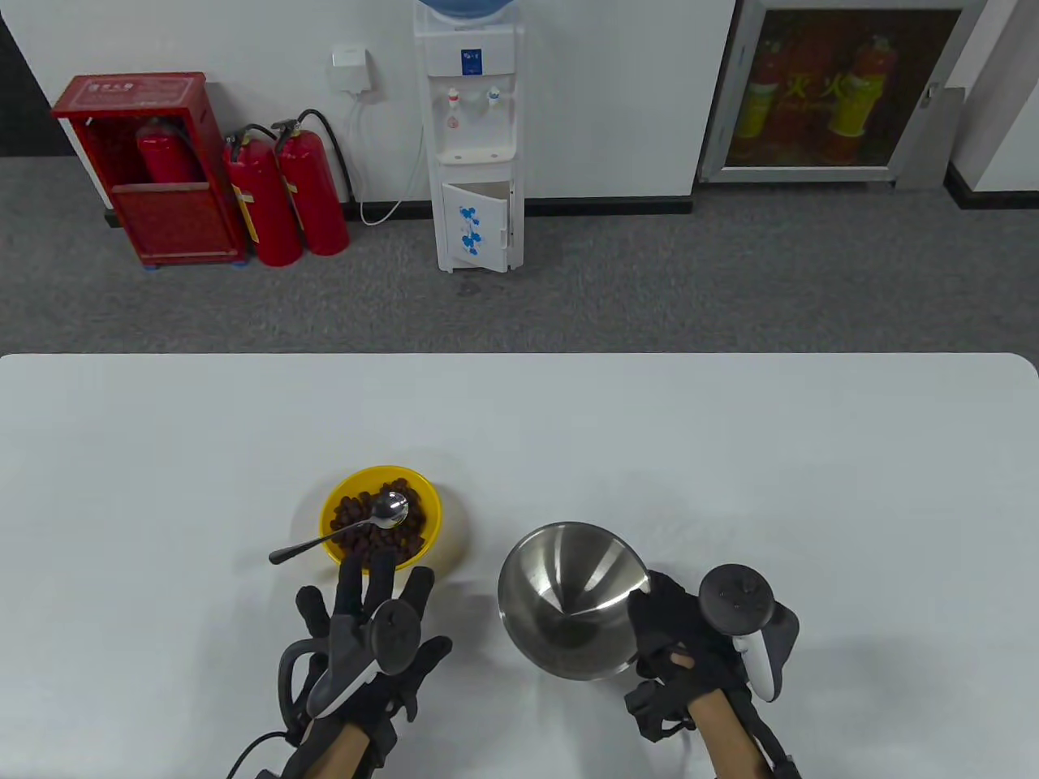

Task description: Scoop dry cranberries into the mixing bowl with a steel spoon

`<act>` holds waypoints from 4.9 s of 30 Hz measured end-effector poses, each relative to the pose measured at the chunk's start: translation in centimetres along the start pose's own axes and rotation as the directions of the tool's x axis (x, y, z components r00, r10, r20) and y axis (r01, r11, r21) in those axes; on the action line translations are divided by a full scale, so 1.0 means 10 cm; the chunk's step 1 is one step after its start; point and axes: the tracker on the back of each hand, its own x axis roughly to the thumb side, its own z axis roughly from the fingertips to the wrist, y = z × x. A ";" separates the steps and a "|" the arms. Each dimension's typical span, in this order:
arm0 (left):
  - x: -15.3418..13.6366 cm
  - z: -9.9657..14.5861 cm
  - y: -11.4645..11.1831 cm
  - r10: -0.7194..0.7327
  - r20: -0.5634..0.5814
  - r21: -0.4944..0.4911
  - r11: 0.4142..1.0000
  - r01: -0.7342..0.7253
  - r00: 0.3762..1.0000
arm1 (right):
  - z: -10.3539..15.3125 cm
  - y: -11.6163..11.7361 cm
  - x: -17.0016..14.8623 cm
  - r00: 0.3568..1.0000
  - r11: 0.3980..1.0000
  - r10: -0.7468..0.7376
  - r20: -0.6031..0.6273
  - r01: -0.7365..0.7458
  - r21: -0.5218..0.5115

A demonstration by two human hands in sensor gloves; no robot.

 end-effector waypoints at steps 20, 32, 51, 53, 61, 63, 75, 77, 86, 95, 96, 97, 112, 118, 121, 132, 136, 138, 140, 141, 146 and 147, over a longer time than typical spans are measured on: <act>-0.03 0.00 -0.01 0.002 -0.019 0.021 1.000 -0.002 1.000 | -0.02 0.32 -0.04 0.990 0.967 0.119 0.081 -0.134 0.217; -0.03 0.01 -0.01 0.001 -0.022 0.015 1.000 -0.001 1.000 | -0.01 0.32 -0.03 0.989 0.963 0.119 0.091 -0.138 0.230; -0.04 0.01 0.00 0.000 -0.029 0.013 1.000 0.001 1.000 | 0.16 -0.23 0.05 0.846 0.814 0.497 0.194 -0.377 -0.443; -0.04 0.01 0.00 -0.001 -0.029 0.014 1.000 0.002 1.000 | 0.16 -0.22 0.07 0.779 0.746 0.605 0.166 -0.481 -0.461; -0.05 0.01 0.00 0.001 -0.030 0.018 1.000 -0.001 1.000 | 0.05 -0.08 -0.05 0.536 0.514 0.844 -0.020 -0.818 -0.257; -0.05 0.01 0.00 -0.003 -0.030 0.020 1.000 0.003 1.000 | 0.03 -0.08 -0.09 0.562 0.544 0.827 -0.013 -0.805 -0.234; -0.38 -0.13 0.34 0.098 -0.119 0.234 0.970 -0.068 0.988 | 0.01 -0.06 -0.09 0.646 0.636 0.763 0.015 -0.747 -0.195; -0.62 -0.19 0.42 0.197 -0.183 0.291 0.947 -0.138 0.963 | 0.01 -0.06 -0.07 0.657 0.651 0.753 0.032 -0.736 -0.186; -1.29 -0.32 0.24 0.396 -0.382 0.233 0.916 -0.327 0.835 | 0.00 -0.07 -0.09 0.710 0.706 0.703 0.037 -0.691 -0.158; -1.31 -0.45 0.24 0.391 -0.389 0.179 0.920 -0.348 0.834 | 0.00 -0.13 -0.09 0.770 0.769 0.636 0.058 -0.626 -0.129; -1.31 -0.47 0.26 0.375 -0.384 0.171 0.927 -0.335 0.843 | -0.01 -0.13 -0.09 0.776 0.776 0.628 0.058 -0.618 -0.126; -1.31 -0.48 0.27 0.374 -0.381 0.163 0.928 -0.336 0.846 | -0.01 -0.14 -0.10 0.781 0.781 0.622 0.057 -0.613 -0.124; -1.15 -0.55 0.35 0.253 -0.327 0.134 0.966 -0.221 0.911 | -0.01 -0.15 -0.09 0.795 0.796 0.603 0.062 -0.596 -0.108; -1.07 -0.49 0.36 0.191 -0.269 0.155 0.976 -0.153 0.944 | -0.02 -0.15 -0.09 0.793 0.795 0.605 0.068 -0.597 -0.109; -1.03 -0.37 0.41 0.175 -0.231 0.277 0.955 -0.108 0.957 | -0.02 -0.14 -0.09 0.797 0.799 0.600 0.070 -0.592 -0.108; -0.75 -0.07 0.50 0.013 -0.228 0.496 0.862 0.104 0.974 | -0.02 -0.12 -0.10 0.805 0.808 0.588 0.084 -0.581 -0.094; -0.80 -0.06 0.50 -0.046 -0.267 0.509 0.841 0.182 0.963 | -0.02 -0.12 -0.10 0.810 0.813 0.581 0.080 -0.575 -0.090; -0.80 -0.06 0.50 -0.121 -0.287 0.504 0.825 0.257 0.950 | -0.02 -0.12 -0.10 0.809 0.812 0.583 0.079 -0.576 -0.090; -0.79 -0.06 0.49 -0.210 -0.313 0.497 0.795 0.348 0.926 | -0.02 -0.11 -0.10 0.809 0.812 0.584 0.075 -0.578 -0.085; -0.78 -0.08 0.49 -0.236 -0.315 0.488 0.790 0.370 0.919 | -0.02 -0.11 -0.11 0.809 0.812 0.584 0.073 -0.578 -0.083; -0.73 -0.08 0.48 -0.240 -0.298 0.506 0.781 0.366 0.924 | -0.02 -0.11 -0.11 0.813 0.815 0.579 0.066 -0.575 -0.071; -0.70 -0.09 0.48 -0.269 -0.290 0.510 0.768 0.387 0.918 | -0.02 -0.11 -0.12 0.815 0.818 0.575 0.067 -0.572 -0.068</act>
